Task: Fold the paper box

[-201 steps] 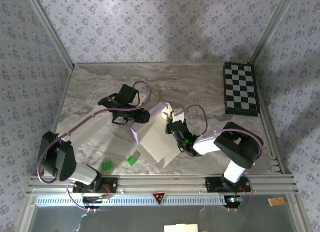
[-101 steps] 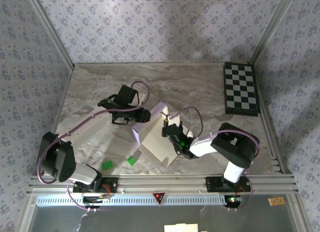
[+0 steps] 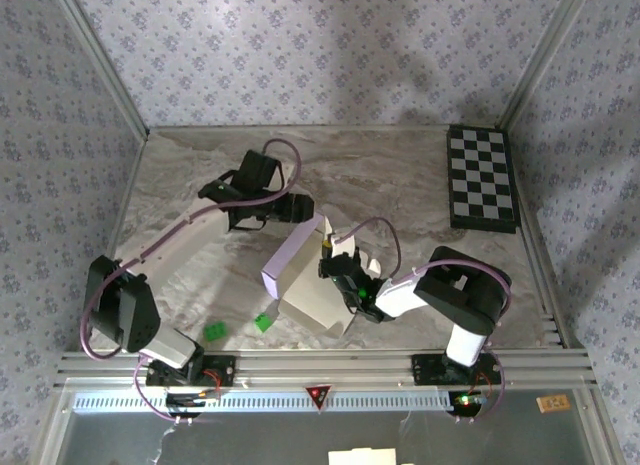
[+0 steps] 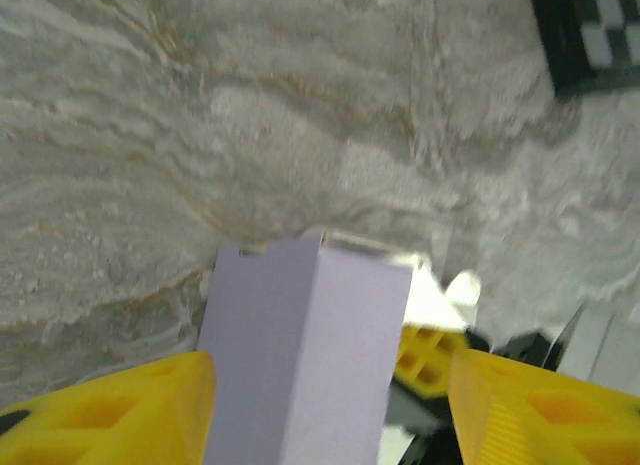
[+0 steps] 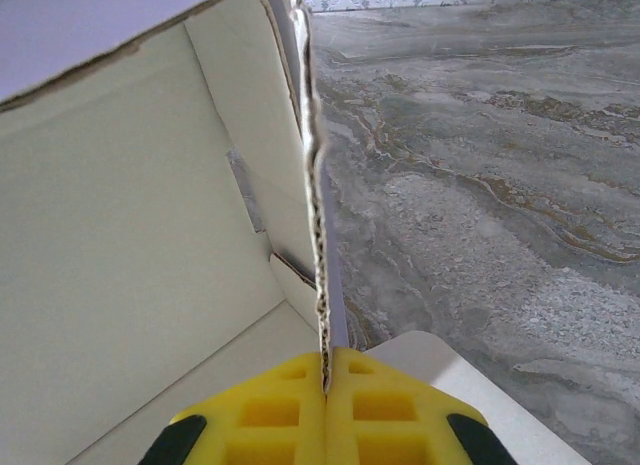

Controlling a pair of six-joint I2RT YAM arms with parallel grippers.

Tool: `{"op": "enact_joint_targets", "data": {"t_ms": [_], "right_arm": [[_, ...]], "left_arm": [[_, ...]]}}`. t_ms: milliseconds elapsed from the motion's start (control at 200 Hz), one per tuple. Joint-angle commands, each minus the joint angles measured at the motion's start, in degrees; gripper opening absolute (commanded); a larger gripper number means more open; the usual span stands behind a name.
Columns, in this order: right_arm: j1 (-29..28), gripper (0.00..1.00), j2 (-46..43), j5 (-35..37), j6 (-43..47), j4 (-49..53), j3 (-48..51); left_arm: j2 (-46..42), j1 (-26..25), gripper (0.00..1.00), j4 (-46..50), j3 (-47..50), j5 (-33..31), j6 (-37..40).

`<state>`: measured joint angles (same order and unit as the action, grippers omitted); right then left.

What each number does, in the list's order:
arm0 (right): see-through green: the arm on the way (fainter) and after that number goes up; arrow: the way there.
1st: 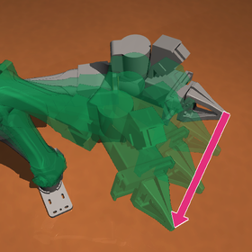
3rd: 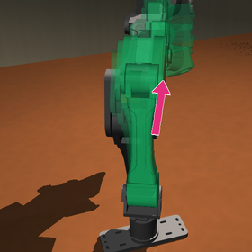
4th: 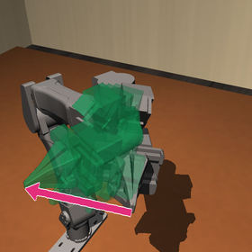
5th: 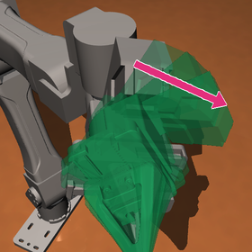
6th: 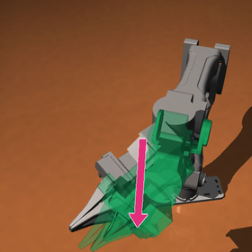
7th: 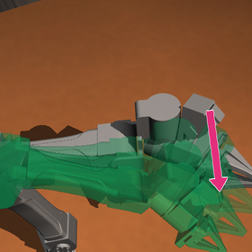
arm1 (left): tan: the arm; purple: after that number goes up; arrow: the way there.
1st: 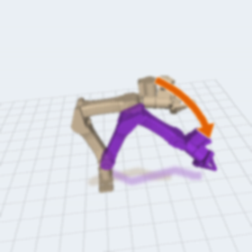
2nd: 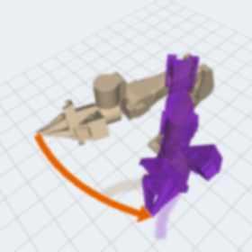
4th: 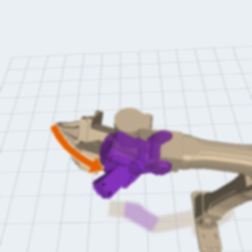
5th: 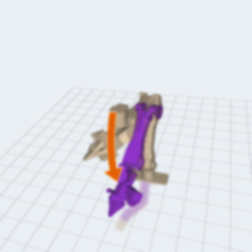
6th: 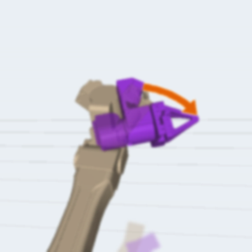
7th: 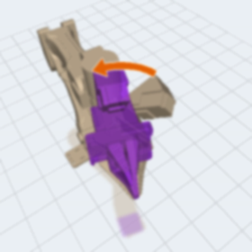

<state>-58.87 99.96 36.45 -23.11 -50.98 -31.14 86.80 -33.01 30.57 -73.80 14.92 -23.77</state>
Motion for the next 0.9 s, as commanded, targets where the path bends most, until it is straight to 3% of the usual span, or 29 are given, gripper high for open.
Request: {"op": "enact_joint_targets", "data": {"t_ms": [0, 110, 285, 895], "right_arm": [[-0.47, 0.0, 1.47, -0.63, -0.7, 2.11, 0.09], [-0.47, 0.0, 1.42, -0.64, -0.49, 2.55, -0.17], [-0.54, 0.0, 1.27, -0.76, -0.36, 2.91, -0.57], [-0.57, 0.0, 1.04, -0.75, -0.35, 3.7, -0.77]], "left_arm": [[3.0, -1.27, 0.73, 2.83, -5.12, -5.2, -2.78], [5.82, -3.45, 0.82, 5.97, -8.6, -10.38, -4.06], [9.53, -6.33, 0.86, 10.37, -12.21, -14.97, -4.53], [13.84, -7.36, 0.94, 8.65, -10.43, -10.8, -6.2]]}}
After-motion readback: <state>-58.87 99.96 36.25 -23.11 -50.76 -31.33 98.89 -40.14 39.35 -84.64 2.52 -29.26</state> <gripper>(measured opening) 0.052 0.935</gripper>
